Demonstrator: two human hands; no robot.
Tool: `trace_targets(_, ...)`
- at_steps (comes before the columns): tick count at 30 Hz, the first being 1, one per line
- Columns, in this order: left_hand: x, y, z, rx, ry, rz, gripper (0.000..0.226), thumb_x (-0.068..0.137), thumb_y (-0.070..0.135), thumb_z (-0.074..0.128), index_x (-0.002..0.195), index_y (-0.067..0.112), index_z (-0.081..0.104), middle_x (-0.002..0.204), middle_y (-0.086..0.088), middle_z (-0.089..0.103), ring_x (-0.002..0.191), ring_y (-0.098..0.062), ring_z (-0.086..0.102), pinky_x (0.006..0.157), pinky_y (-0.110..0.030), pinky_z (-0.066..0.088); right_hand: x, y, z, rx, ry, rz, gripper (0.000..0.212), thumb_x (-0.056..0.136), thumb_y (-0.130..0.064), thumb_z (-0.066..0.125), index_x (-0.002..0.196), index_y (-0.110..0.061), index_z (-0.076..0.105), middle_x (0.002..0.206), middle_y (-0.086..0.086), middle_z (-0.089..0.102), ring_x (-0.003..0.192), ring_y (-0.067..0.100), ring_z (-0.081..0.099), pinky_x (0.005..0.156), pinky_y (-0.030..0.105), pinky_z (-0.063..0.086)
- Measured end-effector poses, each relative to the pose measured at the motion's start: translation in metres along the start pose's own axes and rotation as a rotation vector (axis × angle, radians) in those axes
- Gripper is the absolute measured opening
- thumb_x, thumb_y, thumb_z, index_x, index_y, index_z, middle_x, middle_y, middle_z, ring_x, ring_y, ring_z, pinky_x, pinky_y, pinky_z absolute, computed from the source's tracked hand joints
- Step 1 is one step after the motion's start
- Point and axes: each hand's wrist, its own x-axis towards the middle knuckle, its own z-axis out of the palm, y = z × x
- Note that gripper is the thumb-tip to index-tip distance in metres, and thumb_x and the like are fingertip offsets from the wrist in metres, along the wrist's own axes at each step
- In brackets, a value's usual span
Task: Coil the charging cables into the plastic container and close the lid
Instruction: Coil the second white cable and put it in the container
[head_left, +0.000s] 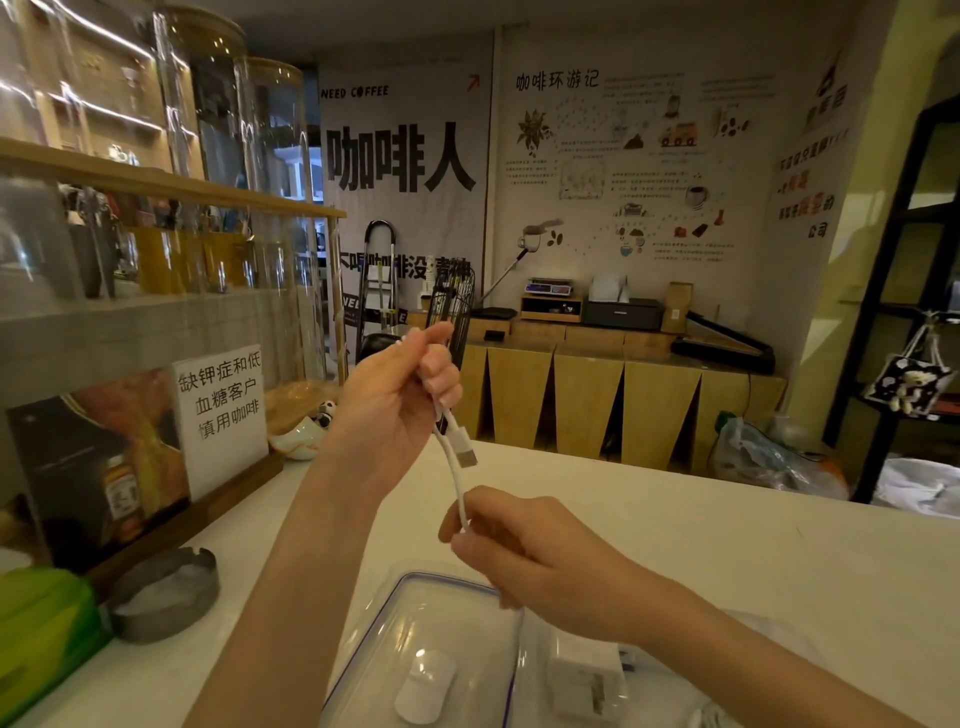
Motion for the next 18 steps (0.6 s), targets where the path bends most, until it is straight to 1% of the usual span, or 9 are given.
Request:
trace_targets(2,-0.002,-0.005,0.000,0.222,-0.008,0.023,0.028,0.096,0.016,0.029,0.094,0.004,0.054,0.051,0.005,0.053,0.046,-0.006,0.048,0.046,-0.016,0.044,-0.001,-0.008,-0.003,-0.011,0.050,-0.020,0.013,0.092,-0.028,0.045,0.099,-0.027,0.056,0.066,-0.007,0.051,0.059,0.006,0.047,0.061,0.030,0.048)
trace_targets(5,-0.005,-0.011,0.002,0.652,-0.078,0.052,0.026,0.095,0.016,0.032,0.096,0.004,0.055,0.058,0.003,0.061,0.050,-0.007,0.053,0.051,-0.016,0.047,-0.001,-0.016,-0.010,-0.038,0.126,-0.053,0.015,0.091,-0.025,0.047,0.097,-0.022,0.060,0.065,-0.011,0.053,0.059,0.004,0.050,0.058,0.020,0.046)
trace_targets(7,-0.007,-0.012,0.004,0.927,-0.127,0.015,0.026,0.095,0.018,0.034,0.096,0.005,0.056,0.065,0.001,0.063,0.053,-0.007,0.055,0.051,-0.017,0.047,-0.001,-0.018,-0.018,-0.075,0.199,-0.081,0.015,0.089,-0.023,0.049,0.093,-0.017,0.063,0.064,-0.010,0.056,0.058,0.004,0.052,0.058,0.019,0.046)
trace_targets(9,-0.010,-0.011,0.006,1.083,-0.198,-0.057,0.028,0.095,0.020,0.036,0.088,0.007,0.060,0.061,0.000,0.058,0.050,-0.010,0.053,0.047,-0.020,0.045,-0.001,-0.020,-0.026,-0.086,0.269,-0.104,0.014,0.087,-0.022,0.052,0.089,-0.019,0.066,0.062,-0.009,0.059,0.057,0.005,0.055,0.054,0.015,0.047)
trace_targets(11,-0.011,-0.010,0.007,1.077,-0.286,-0.185,0.036,0.095,0.024,0.036,0.075,0.006,0.059,0.051,-0.001,0.053,0.042,-0.014,0.044,0.043,-0.025,0.035,-0.002,-0.022,-0.037,-0.103,0.330,-0.135,0.011,0.084,-0.022,0.058,0.087,-0.021,0.068,0.064,-0.010,0.063,0.058,0.003,0.059,0.054,0.014,0.047)
trace_targets(14,-0.012,-0.008,0.007,0.960,-0.385,-0.367,0.049,0.094,0.036,0.032,0.067,0.006,0.058,0.040,0.001,0.043,0.035,-0.012,0.030,0.040,-0.025,0.023,0.000,-0.025,-0.052,-0.126,0.378,-0.174,0.010,0.076,-0.022,0.066,0.084,-0.019,0.070,0.062,-0.010,0.065,0.049,-0.001,0.057,0.046,0.009,0.043)
trace_targets(16,-0.012,-0.010,0.007,0.857,-0.429,-0.452,0.057,0.090,0.049,0.027,0.060,0.011,0.057,0.035,0.006,0.038,0.032,-0.009,0.025,0.037,-0.023,0.020,0.003,-0.024,-0.059,-0.155,0.397,-0.195,0.010,0.073,-0.024,0.068,0.082,-0.020,0.070,0.064,-0.008,0.066,0.048,-0.001,0.056,0.045,0.009,0.042)
trace_targets(18,-0.011,-0.012,0.005,0.737,-0.453,-0.534,0.058,0.088,0.053,0.025,0.057,0.013,0.054,0.034,0.009,0.036,0.031,-0.007,0.023,0.035,-0.020,0.019,0.005,-0.020,-0.063,-0.084,0.407,-0.200,0.014,0.069,-0.030,0.068,0.079,-0.021,0.070,0.065,-0.001,0.068,0.046,0.005,0.055,0.043,0.012,0.043)
